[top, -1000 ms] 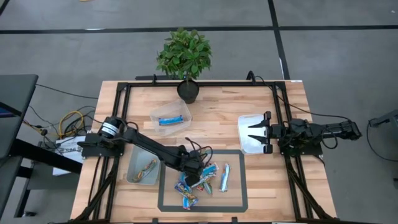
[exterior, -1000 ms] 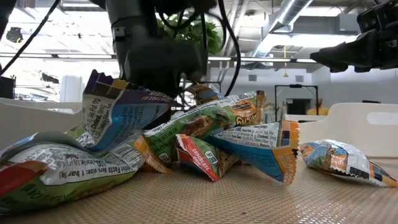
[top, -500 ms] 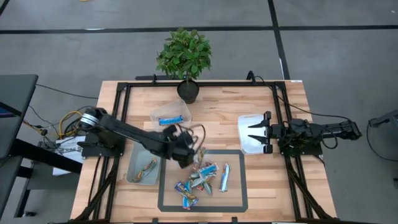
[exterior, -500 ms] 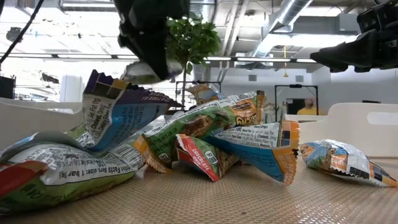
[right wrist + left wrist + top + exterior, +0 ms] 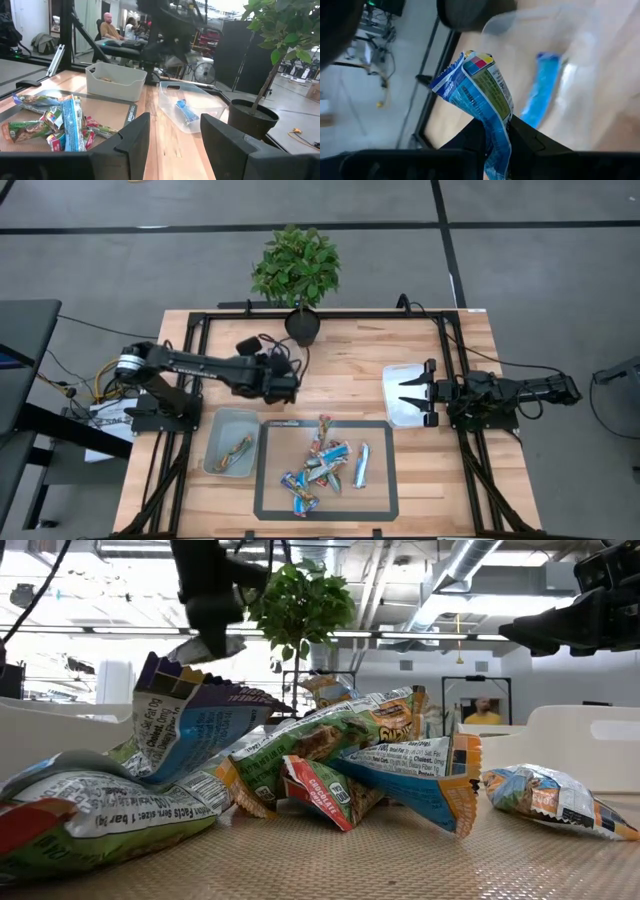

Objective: Pick and place Granola Bars by type
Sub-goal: Put the blue granola bar into the transparent bin, then put the yellow granola bar into the gray bin

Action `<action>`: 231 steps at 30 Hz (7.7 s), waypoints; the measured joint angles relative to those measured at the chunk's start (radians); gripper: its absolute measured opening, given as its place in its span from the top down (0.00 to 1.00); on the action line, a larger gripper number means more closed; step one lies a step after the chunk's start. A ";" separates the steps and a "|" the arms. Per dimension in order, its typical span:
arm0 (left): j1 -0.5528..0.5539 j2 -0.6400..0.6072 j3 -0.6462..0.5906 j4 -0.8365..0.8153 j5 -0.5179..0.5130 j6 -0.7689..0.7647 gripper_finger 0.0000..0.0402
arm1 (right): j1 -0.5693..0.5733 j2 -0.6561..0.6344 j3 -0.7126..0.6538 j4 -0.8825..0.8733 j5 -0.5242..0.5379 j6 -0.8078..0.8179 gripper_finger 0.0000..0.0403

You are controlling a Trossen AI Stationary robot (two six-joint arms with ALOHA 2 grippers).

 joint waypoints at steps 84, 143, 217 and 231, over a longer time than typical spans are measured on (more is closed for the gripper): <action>-0.623 0.224 -0.108 0.799 0.528 0.235 0.49 | 0.000 0.014 0.000 0.000 0.000 0.000 0.58; -0.597 0.297 -0.112 0.949 0.487 0.297 0.93 | 0.000 0.014 0.000 0.000 0.000 0.000 0.58; 0.157 -0.017 -0.447 0.856 0.262 0.068 0.50 | 0.000 0.014 0.000 0.000 0.000 0.000 0.58; 0.072 -0.117 -0.447 0.878 0.200 0.103 0.50 | 0.000 0.014 0.000 0.000 0.000 0.000 0.58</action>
